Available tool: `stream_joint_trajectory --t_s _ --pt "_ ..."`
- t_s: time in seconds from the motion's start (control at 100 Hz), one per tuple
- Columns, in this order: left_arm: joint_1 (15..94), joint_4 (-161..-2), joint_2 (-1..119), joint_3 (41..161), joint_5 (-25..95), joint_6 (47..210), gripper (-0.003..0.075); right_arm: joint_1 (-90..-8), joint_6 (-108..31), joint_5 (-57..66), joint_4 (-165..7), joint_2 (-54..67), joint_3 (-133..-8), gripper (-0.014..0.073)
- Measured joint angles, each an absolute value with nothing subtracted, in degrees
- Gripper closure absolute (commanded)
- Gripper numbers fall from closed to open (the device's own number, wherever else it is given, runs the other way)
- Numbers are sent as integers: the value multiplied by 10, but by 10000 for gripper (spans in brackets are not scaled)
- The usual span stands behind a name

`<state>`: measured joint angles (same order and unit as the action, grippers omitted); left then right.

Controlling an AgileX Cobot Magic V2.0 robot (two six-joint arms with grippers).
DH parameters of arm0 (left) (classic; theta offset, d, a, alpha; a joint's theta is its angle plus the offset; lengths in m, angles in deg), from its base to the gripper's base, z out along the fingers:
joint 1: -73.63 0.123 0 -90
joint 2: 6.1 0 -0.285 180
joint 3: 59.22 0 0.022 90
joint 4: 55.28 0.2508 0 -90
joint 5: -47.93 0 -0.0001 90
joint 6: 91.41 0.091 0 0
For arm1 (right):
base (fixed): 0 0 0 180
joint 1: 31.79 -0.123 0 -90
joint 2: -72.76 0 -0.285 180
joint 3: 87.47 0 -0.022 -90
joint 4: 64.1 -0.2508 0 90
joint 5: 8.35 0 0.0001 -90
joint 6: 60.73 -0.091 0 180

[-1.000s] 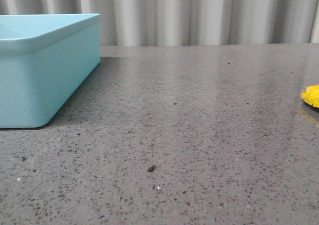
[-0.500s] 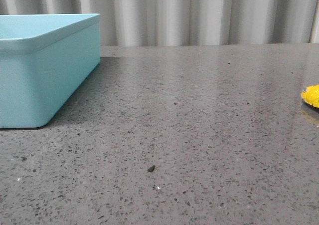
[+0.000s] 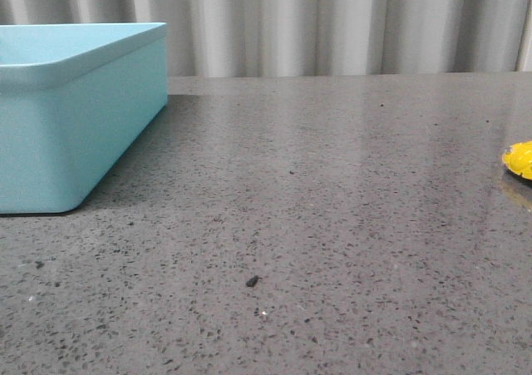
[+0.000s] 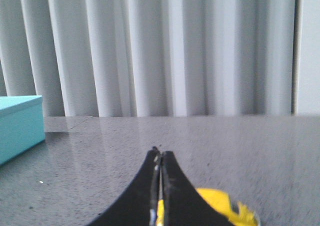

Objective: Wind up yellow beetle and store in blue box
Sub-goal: 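Move the right gripper down over the yellow beetle car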

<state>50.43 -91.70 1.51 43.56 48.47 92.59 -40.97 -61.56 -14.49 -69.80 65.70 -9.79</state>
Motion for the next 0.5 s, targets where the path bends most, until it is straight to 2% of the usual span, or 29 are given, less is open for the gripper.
stream_joint_trajectory --t_s 0.1,0.19,0.31,0.5 --pt "504 -1071 15 436 549 926 741 -410 -617 -140 -761 657 -98 646" --pt "504 -1123 15 436 598 926 741 -410 -617 -136 -824 657 -98 646" --pt "504 -1087 15 443 599 926 741 -410 -617 -60 -863 657 -137 646" --pt "504 -925 58 521 457 933 741 -410 -600 104 -826 583 -274 646"
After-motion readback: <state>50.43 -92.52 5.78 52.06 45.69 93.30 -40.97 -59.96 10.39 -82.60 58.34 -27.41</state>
